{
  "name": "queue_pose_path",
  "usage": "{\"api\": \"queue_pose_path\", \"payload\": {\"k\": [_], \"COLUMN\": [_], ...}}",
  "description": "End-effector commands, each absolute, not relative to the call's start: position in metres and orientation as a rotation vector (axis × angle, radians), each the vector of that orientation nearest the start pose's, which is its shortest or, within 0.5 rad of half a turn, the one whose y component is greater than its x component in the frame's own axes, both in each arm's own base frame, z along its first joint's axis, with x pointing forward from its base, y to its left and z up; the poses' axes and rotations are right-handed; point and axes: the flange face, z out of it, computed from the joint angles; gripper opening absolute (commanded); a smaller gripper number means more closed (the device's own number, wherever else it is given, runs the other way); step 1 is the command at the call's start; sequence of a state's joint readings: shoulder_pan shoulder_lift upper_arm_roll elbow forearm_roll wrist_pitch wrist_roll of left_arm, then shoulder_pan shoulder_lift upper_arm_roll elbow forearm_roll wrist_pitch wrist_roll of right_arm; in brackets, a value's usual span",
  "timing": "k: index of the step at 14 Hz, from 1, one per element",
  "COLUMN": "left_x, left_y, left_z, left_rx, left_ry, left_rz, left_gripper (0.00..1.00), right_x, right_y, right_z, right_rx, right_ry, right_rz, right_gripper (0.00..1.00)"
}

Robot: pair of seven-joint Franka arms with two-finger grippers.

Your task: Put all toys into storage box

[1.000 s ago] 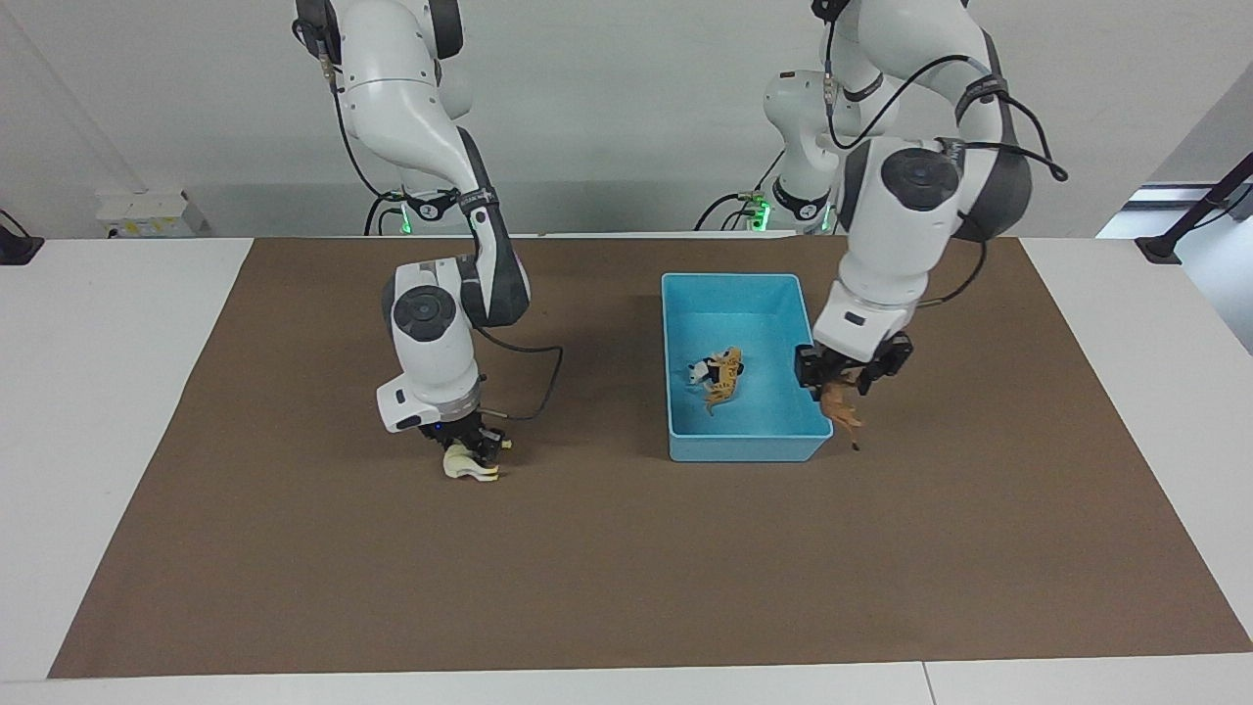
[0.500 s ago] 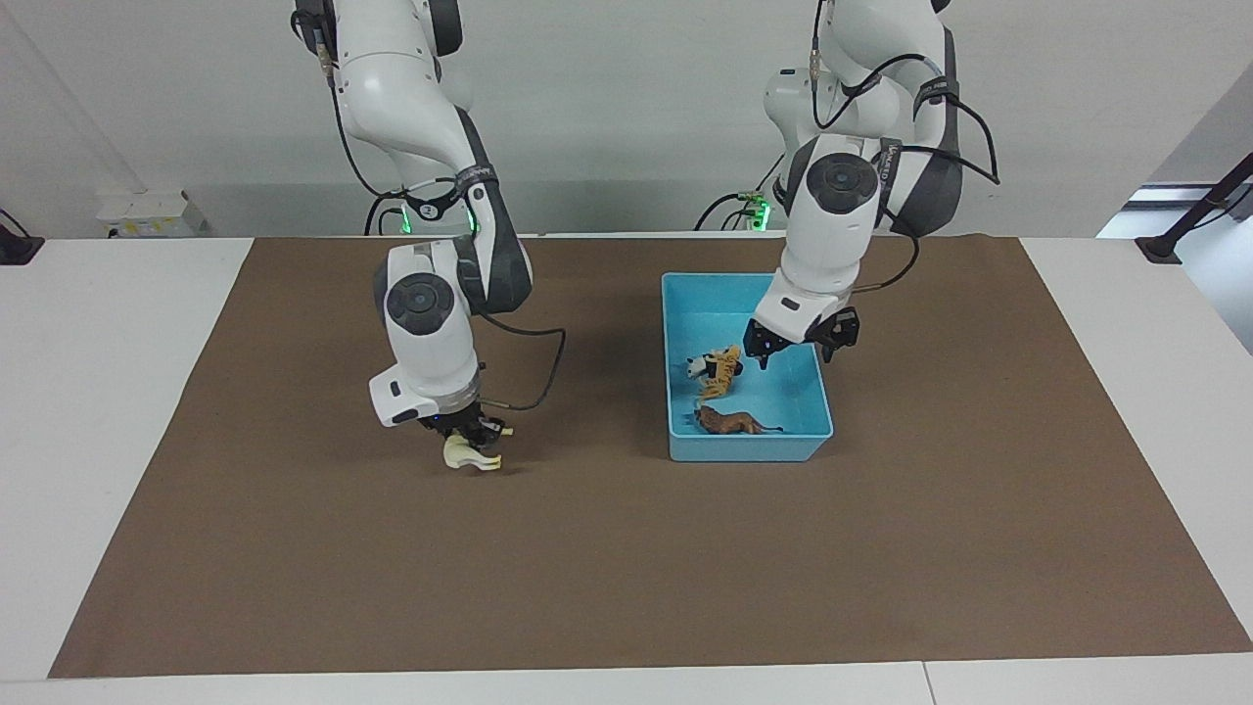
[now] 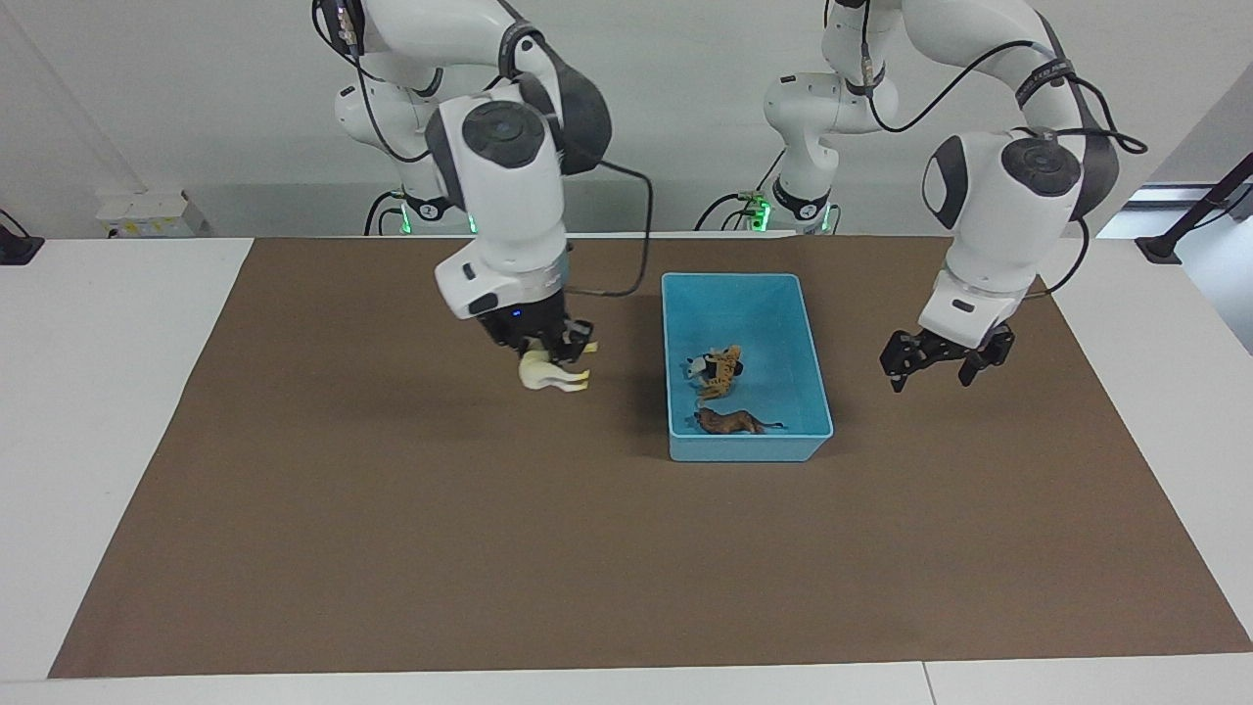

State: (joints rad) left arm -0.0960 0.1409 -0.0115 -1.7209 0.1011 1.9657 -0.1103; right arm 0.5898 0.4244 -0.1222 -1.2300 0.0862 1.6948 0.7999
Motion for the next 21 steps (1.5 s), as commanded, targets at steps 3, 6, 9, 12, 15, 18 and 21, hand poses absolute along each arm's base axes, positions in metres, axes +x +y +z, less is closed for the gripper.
{"api": "queue_pose_path", "payload": {"k": [3,6,9,12,15,18,21], "left_x": [0.584,0.568,0.576,0.572,0.55,0.555,0.541], "left_y": [-0.039,-0.039,-0.038,-0.036,-0.026,-0.034,-0.03], "left_z": [0.58,0.581,0.576,0.578,0.557,0.566,0.58], "left_rx": [-3.037,-3.053,-3.102,-3.093,-3.088,-3.089,-3.087], "left_ry": [-0.006,-0.008,-0.037,-0.036,-0.063,-0.058,-0.063], "left_rz": [-0.033,0.004,-0.024,0.029,0.086,0.021,0.035], "left_gripper": [1.0,1.0,1.0,1.0,1.0,1.0,1.0], "right_x": [0.52,0.498,0.495,0.497,0.533,0.592,0.645], "right_y": [0.521,0.554,0.553,0.544,0.487,0.374,0.245], "right_z": [0.496,0.468,0.464,0.466,0.511,0.553,0.566], "right_rx": [-2.989,-3.025,-3.022,-3.045,-3.015,-3.038,-3.105], "right_ry": [0.34,0.238,0.348,0.43,0.589,0.517,0.305], "right_rz": [-0.102,-0.182,-0.146,-0.115,-0.203,-0.204,-0.188], "right_gripper": [0.0,0.0,1.0,1.0,1.0,1.0,1.0]}}
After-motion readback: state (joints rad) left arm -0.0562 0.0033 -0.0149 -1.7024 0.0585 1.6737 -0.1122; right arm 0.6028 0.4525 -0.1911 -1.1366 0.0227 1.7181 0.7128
